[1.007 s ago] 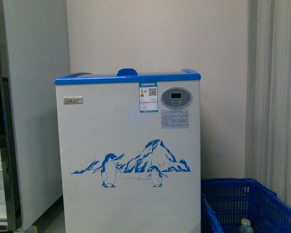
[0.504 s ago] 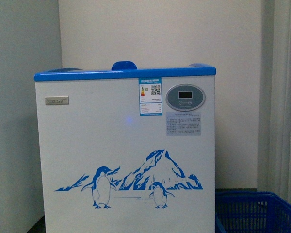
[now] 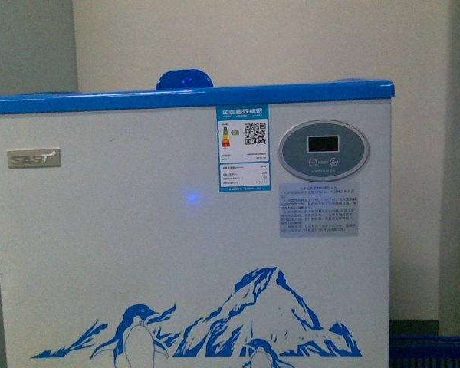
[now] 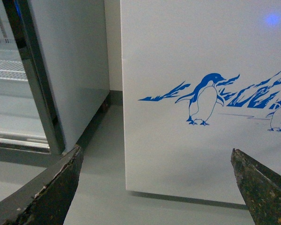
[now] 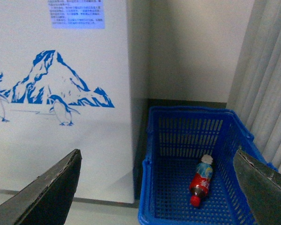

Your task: Put drink in fridge

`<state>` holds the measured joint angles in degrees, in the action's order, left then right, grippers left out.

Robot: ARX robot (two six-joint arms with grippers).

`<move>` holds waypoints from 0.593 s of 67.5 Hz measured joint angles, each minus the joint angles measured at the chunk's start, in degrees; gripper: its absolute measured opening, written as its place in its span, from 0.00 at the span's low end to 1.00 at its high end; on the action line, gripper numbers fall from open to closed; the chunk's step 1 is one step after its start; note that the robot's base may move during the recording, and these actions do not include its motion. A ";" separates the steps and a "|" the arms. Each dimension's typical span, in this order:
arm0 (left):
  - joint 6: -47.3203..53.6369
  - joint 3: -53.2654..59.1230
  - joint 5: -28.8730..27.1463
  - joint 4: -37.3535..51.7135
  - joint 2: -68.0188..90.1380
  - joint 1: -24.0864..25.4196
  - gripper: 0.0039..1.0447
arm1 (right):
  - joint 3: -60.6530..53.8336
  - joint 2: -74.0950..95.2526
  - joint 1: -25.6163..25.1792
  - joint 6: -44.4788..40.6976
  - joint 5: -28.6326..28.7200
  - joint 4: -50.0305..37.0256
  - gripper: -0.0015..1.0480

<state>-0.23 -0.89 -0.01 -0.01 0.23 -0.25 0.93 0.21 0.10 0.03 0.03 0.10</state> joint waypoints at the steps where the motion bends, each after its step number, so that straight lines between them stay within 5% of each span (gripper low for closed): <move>1: 0.00 0.00 0.00 0.00 0.00 0.00 0.92 | 0.00 0.00 0.00 0.00 -0.02 0.00 0.93; 40: 0.00 0.00 0.02 0.00 -0.02 0.00 0.92 | 0.00 0.00 -0.02 0.00 0.00 0.00 0.93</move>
<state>-0.23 -0.89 0.01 -0.01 0.21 -0.25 0.93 0.21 0.08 0.03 0.03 0.10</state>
